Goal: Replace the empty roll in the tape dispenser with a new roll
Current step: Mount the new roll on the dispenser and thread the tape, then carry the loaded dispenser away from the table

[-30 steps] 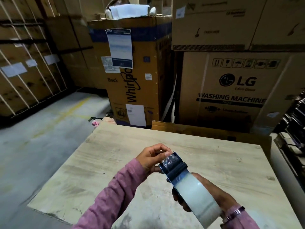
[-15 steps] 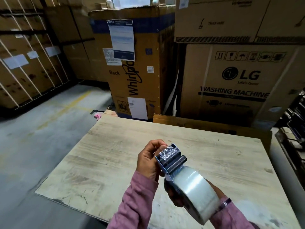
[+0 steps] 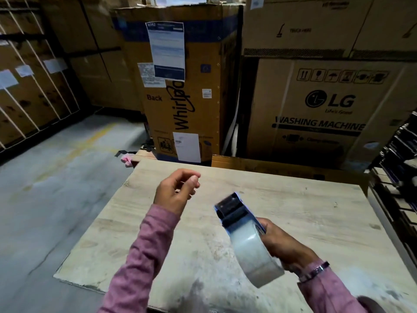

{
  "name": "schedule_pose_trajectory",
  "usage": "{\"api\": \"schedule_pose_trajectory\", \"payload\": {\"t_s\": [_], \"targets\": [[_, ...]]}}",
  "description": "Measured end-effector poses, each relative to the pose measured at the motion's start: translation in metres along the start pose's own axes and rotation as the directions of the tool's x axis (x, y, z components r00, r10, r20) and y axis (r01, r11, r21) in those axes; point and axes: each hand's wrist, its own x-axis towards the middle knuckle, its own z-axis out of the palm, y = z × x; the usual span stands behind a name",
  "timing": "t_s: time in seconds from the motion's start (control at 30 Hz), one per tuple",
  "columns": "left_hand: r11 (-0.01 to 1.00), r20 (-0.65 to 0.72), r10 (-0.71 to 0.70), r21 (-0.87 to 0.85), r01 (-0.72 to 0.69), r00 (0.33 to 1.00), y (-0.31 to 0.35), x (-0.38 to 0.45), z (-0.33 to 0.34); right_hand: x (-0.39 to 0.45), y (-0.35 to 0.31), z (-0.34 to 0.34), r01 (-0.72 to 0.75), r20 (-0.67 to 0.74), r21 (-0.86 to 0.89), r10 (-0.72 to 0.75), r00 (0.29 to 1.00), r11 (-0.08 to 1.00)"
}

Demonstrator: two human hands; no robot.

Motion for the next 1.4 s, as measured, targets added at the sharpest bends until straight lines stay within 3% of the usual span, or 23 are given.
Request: {"api": "schedule_pose_trajectory", "payload": {"t_s": [0.07, 0.13, 0.2, 0.3, 0.4, 0.47, 0.53, 0.7, 0.87, 1.03, 1.3, 1.4], "targets": [[0.981, 0.041, 0.134, 0.135, -0.138, 0.99, 0.003, 0.003, -0.007, 0.001, 0.003, 0.009, 0.001, -0.044, 0.03, 0.0, 0.999, 1.0], [0.893, 0.118, 0.24, 0.363, -0.267, 0.964, -0.002, 0.003, -0.009, 0.004, 0.011, 0.017, -0.003, -0.124, 0.049, 0.009, 0.992, 0.999], [0.847, 0.146, 0.222, 0.461, -0.265, 0.964, -0.013, -0.002, -0.002, 0.005, 0.017, 0.023, 0.009, -0.185, 0.083, 0.007, 0.983, 0.997], [0.945, 0.198, -0.122, 0.322, 0.053, 0.972, -0.034, -0.006, 0.014, 0.004, 0.022, 0.034, 0.028, -0.3, 0.096, 0.002, 0.954, 0.995], [0.881, 0.296, -0.468, 0.075, 0.468, 0.833, -0.048, 0.0, 0.031, 0.001, 0.027, 0.043, 0.038, -0.42, -0.017, -0.041, 0.906, 0.999], [0.79, 0.383, -0.565, -0.003, 0.613, 0.731, -0.05, 0.004, 0.038, -0.002, 0.034, 0.047, 0.002, -0.477, -0.13, -0.065, 0.877, 0.992], [0.757, 0.46, -0.582, 0.008, 0.653, 0.67, -0.052, 0.005, 0.042, -0.006, 0.041, 0.052, -0.075, -0.523, -0.241, -0.065, 0.85, 0.968], [0.803, 0.485, -0.557, 0.104, 0.587, 0.675, -0.075, 0.001, 0.053, -0.016, 0.048, 0.069, -0.268, -0.603, -0.413, -0.041, 0.796, 0.87], [0.879, 0.493, -0.453, 0.386, 0.281, 0.743, -0.1, -0.01, 0.067, -0.027, 0.06, 0.09, -0.394, -0.689, -0.421, -0.007, 0.724, 0.817], [0.897, 0.651, -0.409, 0.417, 0.149, 0.639, -0.121, -0.036, 0.08, -0.049, 0.092, 0.107, -0.48, -0.736, -0.304, 0.117, 0.667, 0.823], [0.83, 0.708, -0.557, 0.486, 0.273, 0.433, -0.164, -0.121, 0.095, -0.103, 0.153, 0.158, -0.65, -0.795, -0.162, 0.292, 0.532, 0.742], [0.791, 0.659, -0.608, 0.552, 0.264, 0.443, -0.176, -0.145, 0.096, -0.116, 0.179, 0.175, -0.662, -0.786, -0.081, 0.361, 0.502, 0.745]]}}
